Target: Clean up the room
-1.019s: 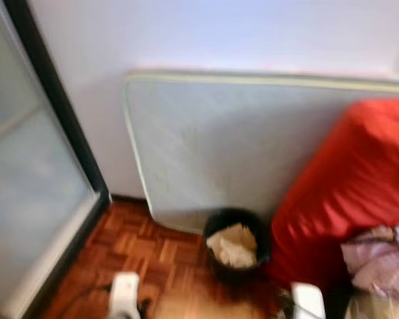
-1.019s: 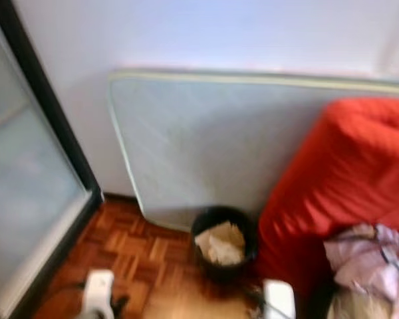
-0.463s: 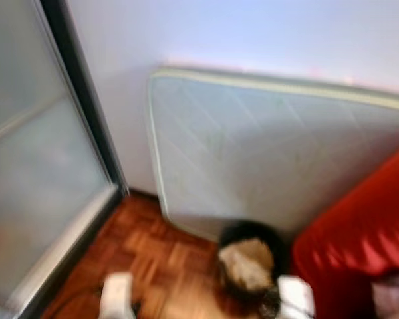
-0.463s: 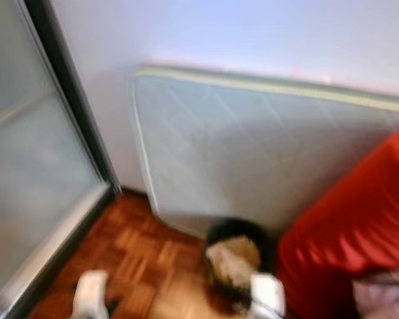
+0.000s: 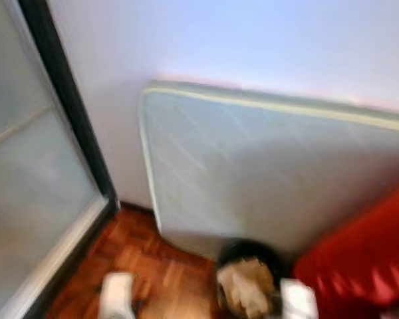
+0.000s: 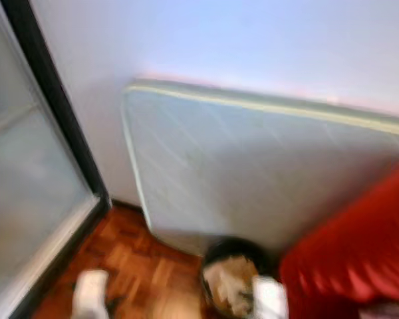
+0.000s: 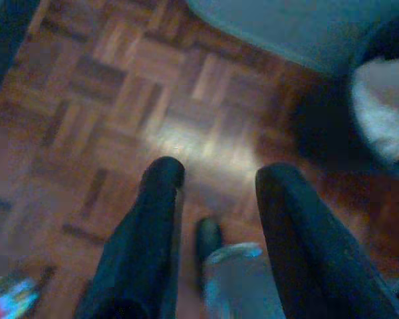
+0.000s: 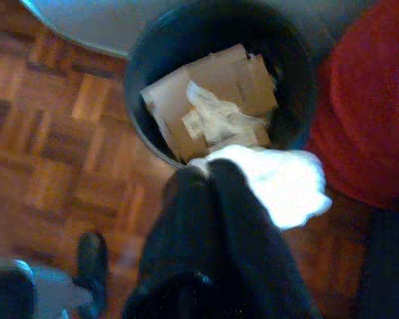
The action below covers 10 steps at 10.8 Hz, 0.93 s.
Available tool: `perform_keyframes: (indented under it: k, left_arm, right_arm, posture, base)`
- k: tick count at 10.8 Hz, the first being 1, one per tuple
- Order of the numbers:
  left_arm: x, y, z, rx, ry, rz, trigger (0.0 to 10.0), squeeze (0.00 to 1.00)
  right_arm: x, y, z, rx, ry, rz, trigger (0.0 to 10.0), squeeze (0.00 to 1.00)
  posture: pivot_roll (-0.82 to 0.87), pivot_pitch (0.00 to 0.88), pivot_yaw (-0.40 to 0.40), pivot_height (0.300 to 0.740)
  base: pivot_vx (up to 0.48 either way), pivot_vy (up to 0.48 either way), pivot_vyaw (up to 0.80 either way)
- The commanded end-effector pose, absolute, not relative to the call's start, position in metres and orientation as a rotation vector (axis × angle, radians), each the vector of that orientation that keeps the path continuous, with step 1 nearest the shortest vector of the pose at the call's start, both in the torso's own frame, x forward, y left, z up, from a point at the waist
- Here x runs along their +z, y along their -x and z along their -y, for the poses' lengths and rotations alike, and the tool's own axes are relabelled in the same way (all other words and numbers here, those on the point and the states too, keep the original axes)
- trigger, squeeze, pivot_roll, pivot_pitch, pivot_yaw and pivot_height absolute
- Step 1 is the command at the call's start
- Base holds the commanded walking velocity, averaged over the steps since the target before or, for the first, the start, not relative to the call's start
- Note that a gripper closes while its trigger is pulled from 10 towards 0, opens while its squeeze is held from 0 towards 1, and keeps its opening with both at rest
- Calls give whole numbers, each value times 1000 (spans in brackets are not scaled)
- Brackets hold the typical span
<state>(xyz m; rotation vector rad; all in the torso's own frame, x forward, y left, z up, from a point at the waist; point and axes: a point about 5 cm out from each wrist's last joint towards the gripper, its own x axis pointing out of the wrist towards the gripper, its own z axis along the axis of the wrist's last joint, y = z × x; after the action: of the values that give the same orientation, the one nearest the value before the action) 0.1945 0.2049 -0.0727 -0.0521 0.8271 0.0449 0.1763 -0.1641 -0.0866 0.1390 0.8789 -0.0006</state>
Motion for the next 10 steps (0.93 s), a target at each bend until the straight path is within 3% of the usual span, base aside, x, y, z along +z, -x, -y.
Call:
perform_keyframes:
  k: [1, 3, 5, 8, 10]
  left_arm:
    - [-72, -199, -196, 32, 74, -820, 10000, 0]
    - [-72, -198, -196, 33, 74, -819, 10000, 0]
    - [-72, -198, -196, 36, 70, -819, 10000, 0]
    - [-73, -197, -197, 44, 66, -817, 10000, 0]
    - [-73, -197, -196, 43, 65, -815, 10000, 0]
  right_arm:
    - [-89, -169, 179, -47, -131, -906, 10000, 0]
    - [-90, -168, 179, -30, -116, -919, 10000, 0]
    - [-89, -169, 178, -9, -99, -903, 10000, 0]
    - [-86, -175, 174, 23, -108, -874, 10000, 0]
    - [-76, -195, 168, 64, -105, -798, 10000, 0]
  posture:
    - [41, 0, -8, 740]
    - [42, 0, -8, 740]
    - [43, 0, -8, 740]
    - [44, 0, -9, 740]
    - [47, 0, -10, 740]
  base:
    - [307, 0, -800]
    - [306, 0, -706]
    - [306, 0, 0]
    - [0, 0, 0]
    - [0, 0, 0]
